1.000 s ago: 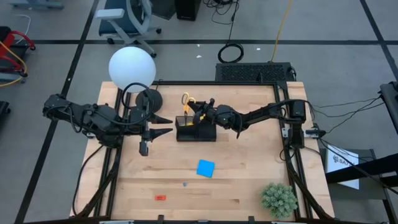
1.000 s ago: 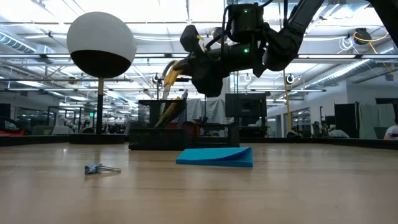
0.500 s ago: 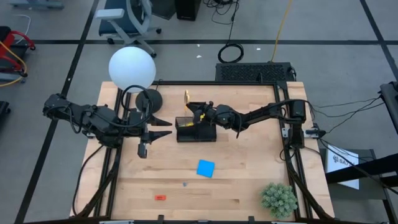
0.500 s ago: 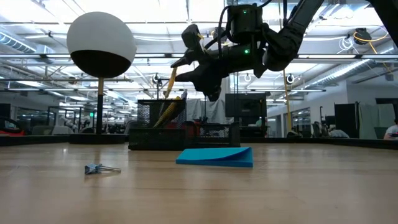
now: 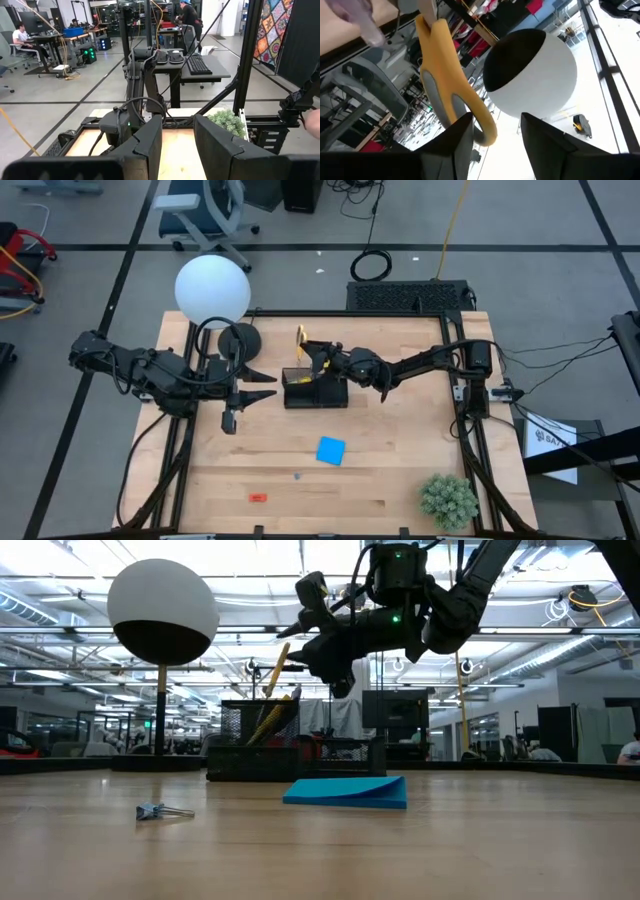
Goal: Pick and place office supplies into organizer
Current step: Put the yellow scissors into the black mesh desk organizer
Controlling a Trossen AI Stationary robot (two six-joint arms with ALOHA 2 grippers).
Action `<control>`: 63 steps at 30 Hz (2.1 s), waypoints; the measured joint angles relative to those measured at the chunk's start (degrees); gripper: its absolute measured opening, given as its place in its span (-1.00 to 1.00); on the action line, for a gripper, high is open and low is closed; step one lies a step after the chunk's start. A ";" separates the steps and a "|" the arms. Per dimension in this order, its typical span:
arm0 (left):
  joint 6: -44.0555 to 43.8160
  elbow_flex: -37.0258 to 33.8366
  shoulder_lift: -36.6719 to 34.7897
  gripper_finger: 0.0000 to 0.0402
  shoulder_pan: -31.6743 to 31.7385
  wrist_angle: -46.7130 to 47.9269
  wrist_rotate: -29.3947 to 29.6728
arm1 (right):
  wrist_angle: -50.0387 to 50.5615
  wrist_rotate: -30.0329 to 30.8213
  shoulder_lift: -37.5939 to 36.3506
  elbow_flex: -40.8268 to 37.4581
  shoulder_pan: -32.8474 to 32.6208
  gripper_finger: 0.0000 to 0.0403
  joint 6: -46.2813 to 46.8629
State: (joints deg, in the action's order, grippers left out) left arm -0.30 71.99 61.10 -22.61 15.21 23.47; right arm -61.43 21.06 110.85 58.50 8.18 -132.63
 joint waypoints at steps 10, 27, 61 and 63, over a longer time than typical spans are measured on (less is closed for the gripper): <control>-0.09 0.00 0.00 -0.40 0.02 0.01 0.01 | -0.80 6.39 -0.02 0.00 -0.01 -0.24 -0.02; -0.20 -0.01 0.00 -0.40 0.02 0.01 -0.01 | -1.40 10.34 -0.02 0.00 -0.50 -0.28 0.22; 4.29 -0.09 -9.77 -0.40 8.97 10.59 2.24 | 44.75 -9.87 -23.90 0.02 9.70 -0.30 113.76; 4.30 -0.60 -10.80 -0.40 10.31 10.65 2.20 | 48.62 -15.13 -26.16 0.02 12.08 -0.30 118.51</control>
State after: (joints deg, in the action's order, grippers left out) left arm 4.01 71.38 50.30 -12.30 25.86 25.67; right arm -12.81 5.94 84.69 58.52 20.25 -14.12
